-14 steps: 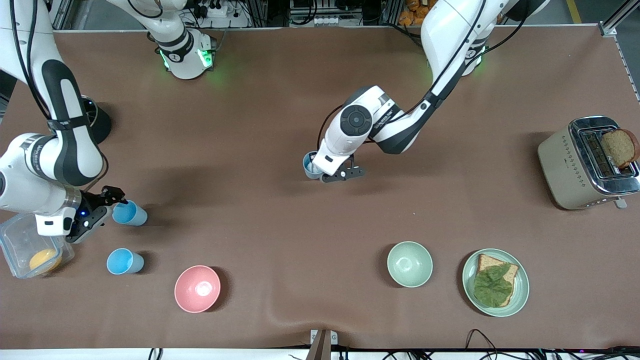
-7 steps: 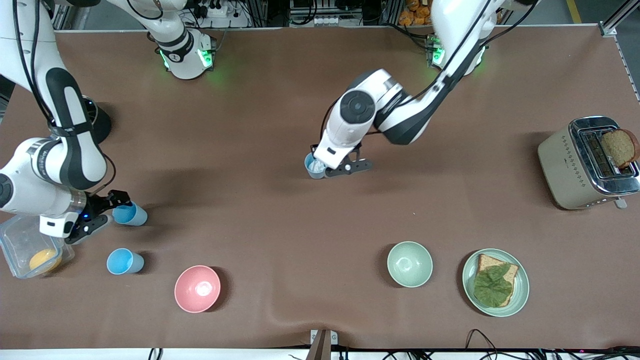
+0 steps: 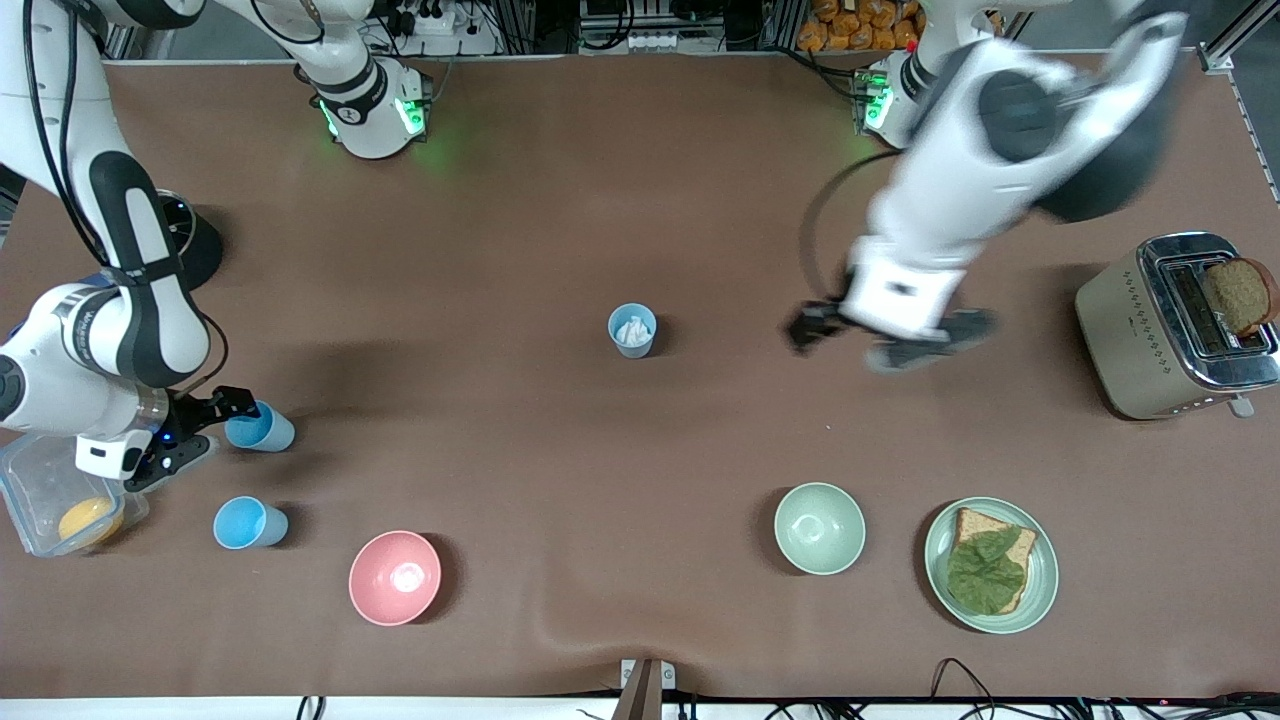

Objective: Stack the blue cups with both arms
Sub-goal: 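Open the left gripper and raise it back beside the toaster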

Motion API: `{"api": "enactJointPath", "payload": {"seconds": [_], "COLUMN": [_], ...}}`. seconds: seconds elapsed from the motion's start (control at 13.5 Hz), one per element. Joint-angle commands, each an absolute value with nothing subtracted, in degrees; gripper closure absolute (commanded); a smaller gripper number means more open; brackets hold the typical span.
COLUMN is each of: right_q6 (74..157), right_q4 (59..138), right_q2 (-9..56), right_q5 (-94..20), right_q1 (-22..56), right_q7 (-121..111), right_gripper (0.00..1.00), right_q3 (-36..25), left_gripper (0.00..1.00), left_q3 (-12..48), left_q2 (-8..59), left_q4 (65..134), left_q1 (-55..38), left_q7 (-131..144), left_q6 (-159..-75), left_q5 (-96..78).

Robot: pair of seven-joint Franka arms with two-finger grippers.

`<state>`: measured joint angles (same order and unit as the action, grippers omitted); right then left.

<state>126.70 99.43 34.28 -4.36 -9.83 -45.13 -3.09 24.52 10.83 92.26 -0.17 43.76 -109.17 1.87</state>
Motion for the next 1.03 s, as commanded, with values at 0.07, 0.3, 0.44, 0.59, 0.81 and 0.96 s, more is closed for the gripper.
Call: {"api": "enactJointPath", "payload": {"seconds": [0.07,0.3,0.44,0.59,0.81,0.96], "right_q6": [126.0,125.8,125.7,124.0,119.3,115.2], "right_q4": [98.0,98.3,98.3,98.1,97.8,97.7], "right_q2": [35.3,35.2,35.0,34.5,32.3,29.5], "right_q5": [-5.2,-5.2,-5.3,-5.5,-8.3,-8.4], "right_q1": [-10.6,-10.5,-10.5,-10.4,-9.3,-6.5], "right_q7": [-44.4,-44.6,-47.1,-47.4,-46.8,-45.1], "right_gripper": [1.00,1.00,1.00,1.00,1.00,1.00], "right_q3": [-2.5,-2.5,-2.4,-2.2,-2.1,-1.9], "left_gripper": [0.00,0.00,0.00,0.00,0.00,0.00], "left_q3": [25.1,25.1,24.2,14.6,5.7,5.8], "left_q2": [4.1,1.2,-0.3,-1.0,-0.6,-0.5], "left_q4": [93.7,93.6,93.5,93.5,92.3,91.9], "left_q1": [8.6,13.4,13.7,5.4,0.1,0.8], "left_q7": [28.0,19.2,15.9,13.9,10.4,9.5], "left_q6": [-102.7,-99.2,-98.1,-97.9,-95.2,-95.1], "left_q5": [2.6,2.6,2.5,2.6,2.6,2.5]}}
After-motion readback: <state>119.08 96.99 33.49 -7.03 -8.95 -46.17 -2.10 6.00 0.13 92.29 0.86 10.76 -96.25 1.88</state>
